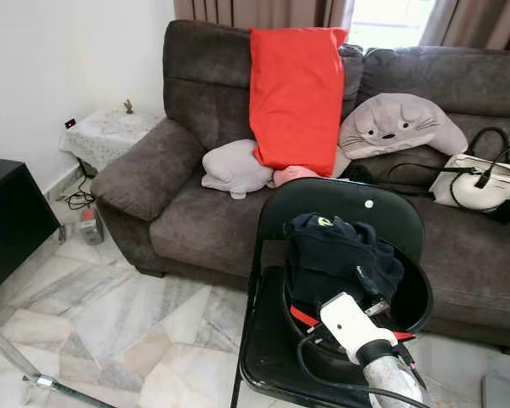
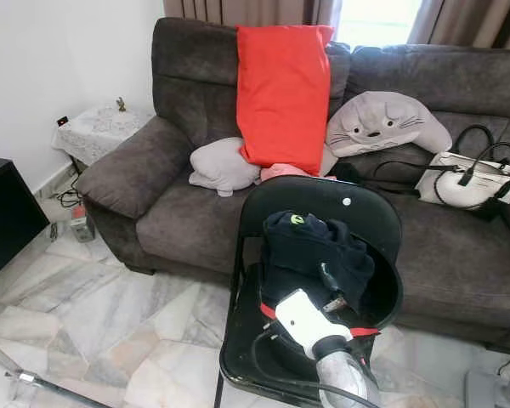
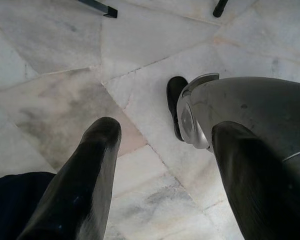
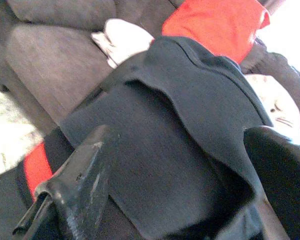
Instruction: Hang hanger
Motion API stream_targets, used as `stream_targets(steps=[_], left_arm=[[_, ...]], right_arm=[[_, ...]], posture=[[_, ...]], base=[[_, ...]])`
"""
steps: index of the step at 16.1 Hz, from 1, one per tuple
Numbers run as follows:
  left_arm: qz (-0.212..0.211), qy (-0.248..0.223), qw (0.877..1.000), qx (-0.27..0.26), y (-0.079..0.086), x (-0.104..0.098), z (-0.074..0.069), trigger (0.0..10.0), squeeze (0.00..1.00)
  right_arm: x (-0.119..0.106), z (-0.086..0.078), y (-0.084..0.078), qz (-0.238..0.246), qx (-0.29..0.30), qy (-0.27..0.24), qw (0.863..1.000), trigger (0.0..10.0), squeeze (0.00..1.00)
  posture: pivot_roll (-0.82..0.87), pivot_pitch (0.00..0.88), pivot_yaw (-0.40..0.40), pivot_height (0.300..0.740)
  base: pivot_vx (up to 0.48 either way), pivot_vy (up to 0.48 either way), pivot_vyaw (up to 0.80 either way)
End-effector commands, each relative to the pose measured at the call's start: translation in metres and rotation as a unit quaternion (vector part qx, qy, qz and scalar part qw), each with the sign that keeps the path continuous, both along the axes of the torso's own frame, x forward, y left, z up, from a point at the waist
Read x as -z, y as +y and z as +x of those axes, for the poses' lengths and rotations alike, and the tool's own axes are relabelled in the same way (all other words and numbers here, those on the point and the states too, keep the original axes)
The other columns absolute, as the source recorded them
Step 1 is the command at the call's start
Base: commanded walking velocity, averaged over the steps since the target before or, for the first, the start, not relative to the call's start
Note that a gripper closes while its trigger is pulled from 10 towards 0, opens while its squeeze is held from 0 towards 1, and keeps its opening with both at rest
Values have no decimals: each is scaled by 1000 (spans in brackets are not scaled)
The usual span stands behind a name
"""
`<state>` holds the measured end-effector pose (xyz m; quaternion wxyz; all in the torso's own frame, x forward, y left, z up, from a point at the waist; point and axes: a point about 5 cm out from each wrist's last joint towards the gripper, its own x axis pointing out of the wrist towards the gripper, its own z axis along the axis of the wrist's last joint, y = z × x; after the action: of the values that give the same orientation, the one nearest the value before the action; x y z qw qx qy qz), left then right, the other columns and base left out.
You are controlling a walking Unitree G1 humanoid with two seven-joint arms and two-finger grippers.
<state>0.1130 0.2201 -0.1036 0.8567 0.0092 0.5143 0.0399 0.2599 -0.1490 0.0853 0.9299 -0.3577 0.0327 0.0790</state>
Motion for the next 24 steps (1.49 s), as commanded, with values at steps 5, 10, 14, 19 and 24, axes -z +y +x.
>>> stream_targets(steps=[5, 10, 14, 19, 24], left_arm=[[5, 7, 1000, -3, 2, 1, -3, 10000, 0], [5, 9, 1000, 6, 3, 1, -3, 10000, 0], [4, 8, 1000, 7, 2, 1, -3, 10000, 0], [4, 8, 1000, 2, 3, 1, -3, 10000, 0], [3, 8, 1000, 2, 2, 0, -2, 10000, 0]], right_arm=[[-14, -24, -4, -71, 29, -51, 996, 10000, 0], [-12, -21, -30, -87, 116, -50, 988, 10000, 0], [-16, -7, -38, -80, 141, -56, 985, 10000, 0], [-8, -3, -30, -55, 131, -43, 989, 10000, 0], [-1, 5, -27, -53, 112, -39, 991, 10000, 0]], posture=[[-82, 0, 5, 740], [-95, 0, 14, 740], [-82, 0, 9, 740], [-72, 0, 8, 740], [-70, 0, 9, 740]], base=[[0, 0, 0], [0, 0, 0], [0, 0, 0], [0, 0, 0], [0, 0, 0]])
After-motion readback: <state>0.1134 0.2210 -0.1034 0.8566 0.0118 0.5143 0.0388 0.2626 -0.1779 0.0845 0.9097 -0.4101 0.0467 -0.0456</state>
